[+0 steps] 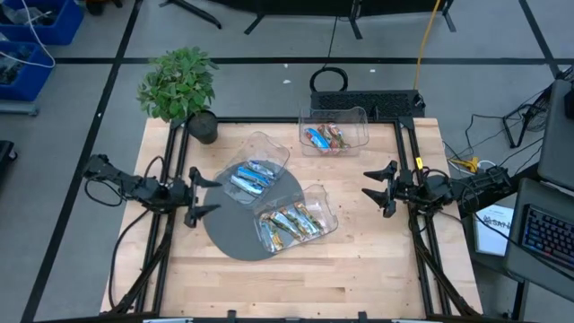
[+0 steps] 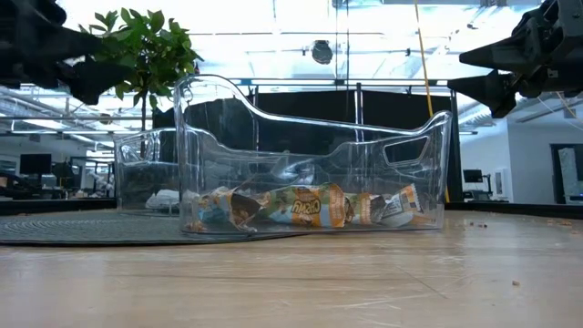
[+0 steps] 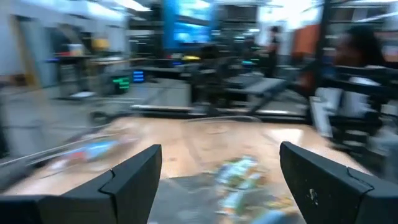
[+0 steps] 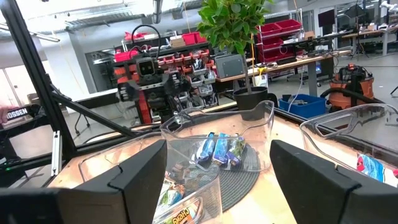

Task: Pick and place Granola Bars by type
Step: Return to Home Position

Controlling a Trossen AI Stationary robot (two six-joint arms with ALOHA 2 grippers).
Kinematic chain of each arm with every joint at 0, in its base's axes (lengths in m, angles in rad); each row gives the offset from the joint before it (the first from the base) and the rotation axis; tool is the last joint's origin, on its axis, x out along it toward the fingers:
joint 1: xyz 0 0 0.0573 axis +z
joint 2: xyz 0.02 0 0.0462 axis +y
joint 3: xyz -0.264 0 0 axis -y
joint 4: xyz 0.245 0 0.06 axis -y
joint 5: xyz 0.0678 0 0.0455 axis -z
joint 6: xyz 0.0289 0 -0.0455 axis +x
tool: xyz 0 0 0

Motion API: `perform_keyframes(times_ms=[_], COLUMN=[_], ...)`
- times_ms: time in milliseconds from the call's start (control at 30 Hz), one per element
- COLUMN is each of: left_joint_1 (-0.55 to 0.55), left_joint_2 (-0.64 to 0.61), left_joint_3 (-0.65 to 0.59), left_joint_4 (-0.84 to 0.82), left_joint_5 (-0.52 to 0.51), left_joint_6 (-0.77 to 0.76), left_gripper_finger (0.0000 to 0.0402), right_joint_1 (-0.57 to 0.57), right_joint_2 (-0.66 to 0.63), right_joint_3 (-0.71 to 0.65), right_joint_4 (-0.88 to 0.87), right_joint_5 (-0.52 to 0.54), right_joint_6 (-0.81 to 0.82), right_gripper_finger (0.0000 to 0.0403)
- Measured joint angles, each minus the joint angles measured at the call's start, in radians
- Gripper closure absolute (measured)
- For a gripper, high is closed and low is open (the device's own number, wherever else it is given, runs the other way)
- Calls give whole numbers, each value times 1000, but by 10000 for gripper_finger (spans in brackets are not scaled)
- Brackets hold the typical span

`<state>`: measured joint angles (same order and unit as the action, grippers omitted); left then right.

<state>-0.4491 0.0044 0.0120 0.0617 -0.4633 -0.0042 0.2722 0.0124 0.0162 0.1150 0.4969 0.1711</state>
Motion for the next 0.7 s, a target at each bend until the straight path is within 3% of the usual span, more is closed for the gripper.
perform_keyframes(times_ms=[467, 700], left_joint_1=[0, 0], left_joint_2=[0, 0], left_joint_3=[0, -1], left_joint_4=[-34, -37], left_joint_5=[-581, -622], left_joint_6=[-50, -45], left_gripper_finger=[78, 78], right_joint_1=[0, 0], right_joint_2=[0, 0], right_joint_3=[0, 0], right_joint_4=[0, 0], right_joint_5=[0, 0], right_joint_6=[0, 0], right_gripper_finger=[124, 124])
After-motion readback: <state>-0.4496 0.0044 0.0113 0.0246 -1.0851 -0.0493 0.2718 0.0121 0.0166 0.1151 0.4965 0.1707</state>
